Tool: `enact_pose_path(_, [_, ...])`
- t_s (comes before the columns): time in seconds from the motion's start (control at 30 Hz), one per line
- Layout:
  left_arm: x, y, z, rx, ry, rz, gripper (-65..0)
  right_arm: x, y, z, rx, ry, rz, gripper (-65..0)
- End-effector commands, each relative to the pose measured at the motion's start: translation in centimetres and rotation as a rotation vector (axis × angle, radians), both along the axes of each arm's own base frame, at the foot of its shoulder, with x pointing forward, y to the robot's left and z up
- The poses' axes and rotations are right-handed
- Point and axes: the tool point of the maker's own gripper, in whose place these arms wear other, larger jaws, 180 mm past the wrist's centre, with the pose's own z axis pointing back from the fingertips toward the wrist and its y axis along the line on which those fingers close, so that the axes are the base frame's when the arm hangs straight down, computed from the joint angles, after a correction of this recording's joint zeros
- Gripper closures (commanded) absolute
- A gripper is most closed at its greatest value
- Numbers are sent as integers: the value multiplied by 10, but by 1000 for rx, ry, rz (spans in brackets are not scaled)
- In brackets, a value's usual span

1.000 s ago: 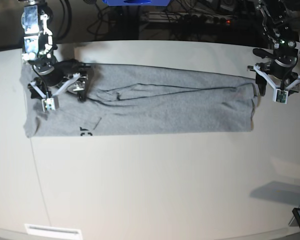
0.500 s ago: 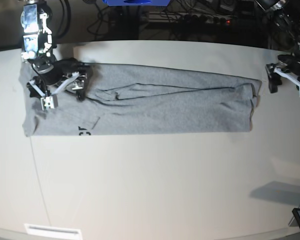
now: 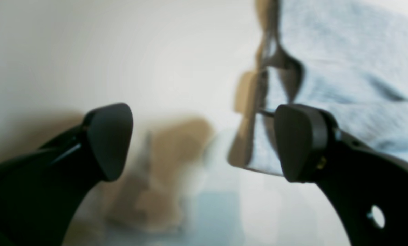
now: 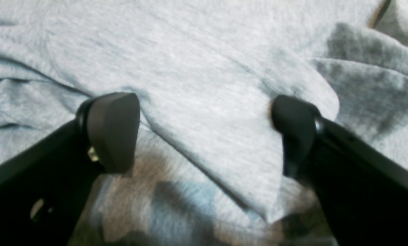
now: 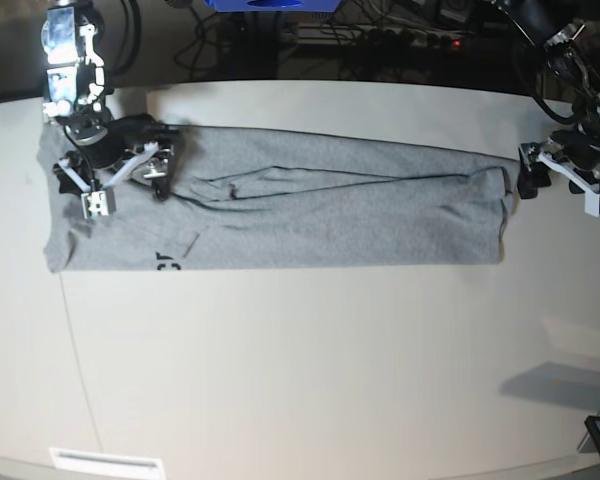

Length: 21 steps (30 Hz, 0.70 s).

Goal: Fold the T-shirt properly
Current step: 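Grasp the shirt's end edge with the left gripper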

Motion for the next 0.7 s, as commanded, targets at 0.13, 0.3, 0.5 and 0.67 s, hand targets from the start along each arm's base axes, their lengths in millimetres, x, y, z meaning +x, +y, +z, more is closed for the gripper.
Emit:
enact_pose_path(0.13, [21, 15, 29, -24, -89, -6, -642, -34, -6, -30, -21, 187, -14, -589])
enact_pose_path(0.3, [33, 7, 48, -80, -175, -31, -642, -34, -6, -30, -21, 187, -14, -589])
enact_pose_path(0.5, [44, -1, 42, -208, -201, -37, -642, -34, -6, -30, -20, 187, -13, -589])
enact_pose_path(0.67, [59, -24, 32, -226, -157, -117, -642, -35, -5, -30, -20, 187, -11, -589])
